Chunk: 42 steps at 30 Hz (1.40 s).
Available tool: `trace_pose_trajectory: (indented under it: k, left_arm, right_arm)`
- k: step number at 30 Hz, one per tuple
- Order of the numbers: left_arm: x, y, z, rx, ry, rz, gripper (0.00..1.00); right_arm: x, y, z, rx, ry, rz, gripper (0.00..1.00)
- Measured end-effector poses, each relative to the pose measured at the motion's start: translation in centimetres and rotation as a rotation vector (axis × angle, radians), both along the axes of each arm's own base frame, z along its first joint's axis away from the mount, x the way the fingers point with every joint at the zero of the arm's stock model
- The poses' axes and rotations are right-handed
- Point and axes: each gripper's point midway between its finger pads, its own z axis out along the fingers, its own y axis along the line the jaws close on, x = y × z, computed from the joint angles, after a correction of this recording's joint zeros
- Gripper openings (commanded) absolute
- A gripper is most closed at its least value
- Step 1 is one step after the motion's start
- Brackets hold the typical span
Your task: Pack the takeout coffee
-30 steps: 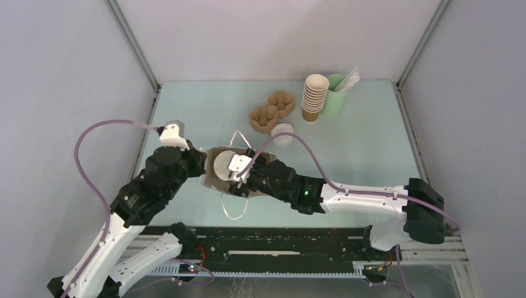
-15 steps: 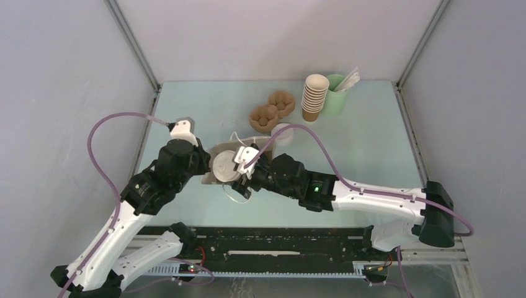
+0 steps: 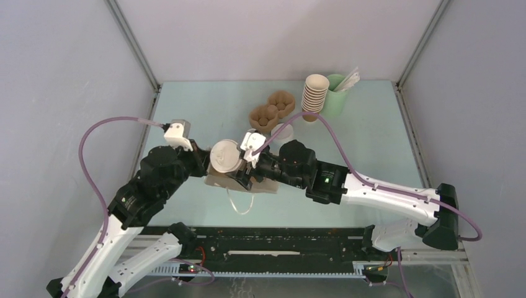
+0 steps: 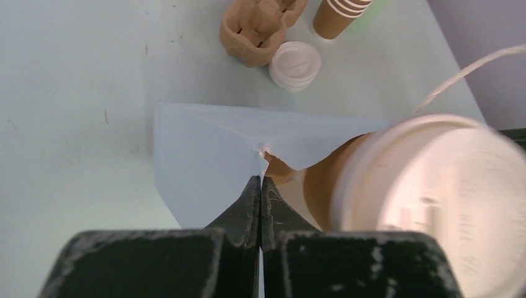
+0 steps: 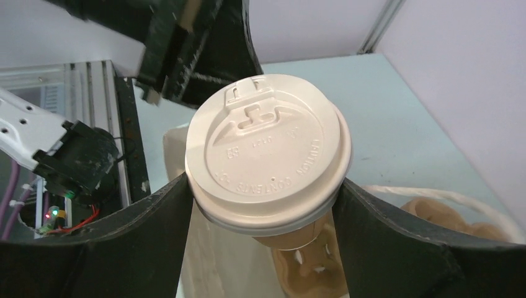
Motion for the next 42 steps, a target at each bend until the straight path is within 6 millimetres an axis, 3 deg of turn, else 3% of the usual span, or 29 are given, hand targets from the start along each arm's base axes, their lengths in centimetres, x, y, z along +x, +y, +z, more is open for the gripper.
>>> trace_pose_trajectory:
  k: [4, 9, 15, 17, 19, 22, 24, 28, 32, 36, 42]
  left_arm:
    - [0.5, 0.6, -0.6, 0.038, 0.012, 0.039, 0.00]
    - [1.4, 2.0, -2.8, 0.130, 0.082, 0.125, 0.00]
    - [1.9, 3.8, -4.0, 0.184, 0.125, 0.230, 0.00]
    - [1.9, 4.5, -4.1, 0.193, 0.127, 0.266, 0.00]
    - [1.8, 5.0, -4.2, 0.200, 0.131, 0.290, 0.00]
    - [1.7, 5.5, -4.1, 0.206, 0.130, 0.310, 0.00]
    - [1.6, 5.6, -4.0, 0.206, 0.133, 0.314, 0.00]
    - [1.3, 5.8, -3.8, 0.210, 0.138, 0.313, 0.00]
    - [1.1, 6.0, -3.7, 0.211, 0.139, 0.313, 0.00]
    - [0.8, 6.2, -3.7, 0.210, 0.138, 0.313, 0.00]
    - [0.4, 6.4, -3.5, 0.204, 0.132, 0.314, 0.00]
  right_arm:
    - [-0.8, -0.4, 2.1, 0.027, -0.006, 0.015, 0.54]
    - [-3.2, -3.6, 5.1, 0.074, 0.011, 0.029, 0.53]
    - [-4.2, -10.1, 11.1, 0.247, 0.036, -0.050, 0.53]
    - [-3.4, -12.6, 12.1, 0.291, 0.044, -0.114, 0.52]
    - [-2.2, -14.4, 11.8, 0.312, 0.052, -0.182, 0.52]
    - [0.5, -16.8, 8.1, 0.305, 0.080, -0.305, 0.52]
    - [2.5, -17.1, 3.9, 0.261, 0.118, -0.372, 0.52]
    - [6.3, -17.1, -7.9, 0.098, 0.242, -0.493, 0.51]
    - [7.8, -17.4, -15.7, 0.001, 0.327, -0.554, 0.52]
    - [8.8, -17.1, -18.3, 0.021, 0.341, -0.565, 0.53]
    - [9.6, -16.4, -19.6, 0.082, 0.330, -0.560, 0.58]
